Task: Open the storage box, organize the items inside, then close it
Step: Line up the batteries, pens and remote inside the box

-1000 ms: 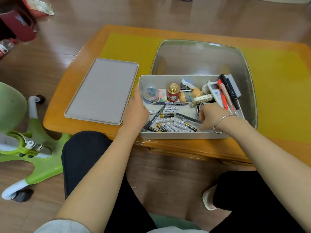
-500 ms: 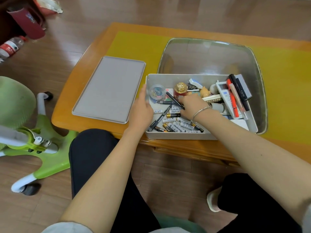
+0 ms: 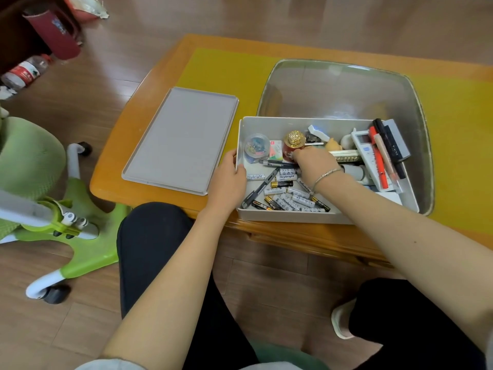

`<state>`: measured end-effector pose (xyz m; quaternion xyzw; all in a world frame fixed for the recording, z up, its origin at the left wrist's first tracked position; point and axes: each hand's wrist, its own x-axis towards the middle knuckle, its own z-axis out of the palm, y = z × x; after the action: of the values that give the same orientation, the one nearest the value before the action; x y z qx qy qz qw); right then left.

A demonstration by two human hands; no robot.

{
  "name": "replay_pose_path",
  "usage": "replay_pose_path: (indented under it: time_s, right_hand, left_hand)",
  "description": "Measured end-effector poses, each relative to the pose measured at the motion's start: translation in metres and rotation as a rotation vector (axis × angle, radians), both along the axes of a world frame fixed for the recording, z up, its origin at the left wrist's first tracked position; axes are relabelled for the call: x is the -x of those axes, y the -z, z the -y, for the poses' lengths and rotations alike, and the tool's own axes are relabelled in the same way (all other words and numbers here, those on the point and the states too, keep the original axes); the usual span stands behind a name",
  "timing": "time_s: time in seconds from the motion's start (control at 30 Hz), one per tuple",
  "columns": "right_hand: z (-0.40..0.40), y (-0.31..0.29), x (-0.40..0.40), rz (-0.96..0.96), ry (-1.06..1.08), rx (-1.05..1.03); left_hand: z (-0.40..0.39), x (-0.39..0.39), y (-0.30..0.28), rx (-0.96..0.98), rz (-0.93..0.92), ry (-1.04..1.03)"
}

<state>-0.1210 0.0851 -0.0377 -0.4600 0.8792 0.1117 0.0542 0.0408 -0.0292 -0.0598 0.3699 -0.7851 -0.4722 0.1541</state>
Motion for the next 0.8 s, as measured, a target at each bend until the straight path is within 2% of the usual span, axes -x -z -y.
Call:
replay_pose_path:
  time_s: [0.17,0.33,0.43,0.53,0.8]
  right_hand:
    - [0.001,-0.002,-0.001,-0.003,-0.022,-0.023]
    - [-0.009,-0.006,-0.004,0.047,-0.032,0.164]
    - [-0.008,-0.007,-0.012,0.080,-0.136,0.226]
    - [0.001,-0.007,-0.018,0.152,-0.262,0.178]
    - [0.026,-0.004,-0.024,0.078,-0.373,-0.018]
  left_hand:
    - [-0.001,0.001,-0.001,-0.005,-0.004,-0.004]
    - [-0.003,0.001,0.002,0.070,-0.055,-0.041]
    - [-0.002,0.000,0.005,0.111,-0.054,-0.053]
    - [-0.002,0.001,0.006,0.113,-0.058,-0.061]
    - [-0.003,0.002,0.005,0.125,-0.055,-0.075]
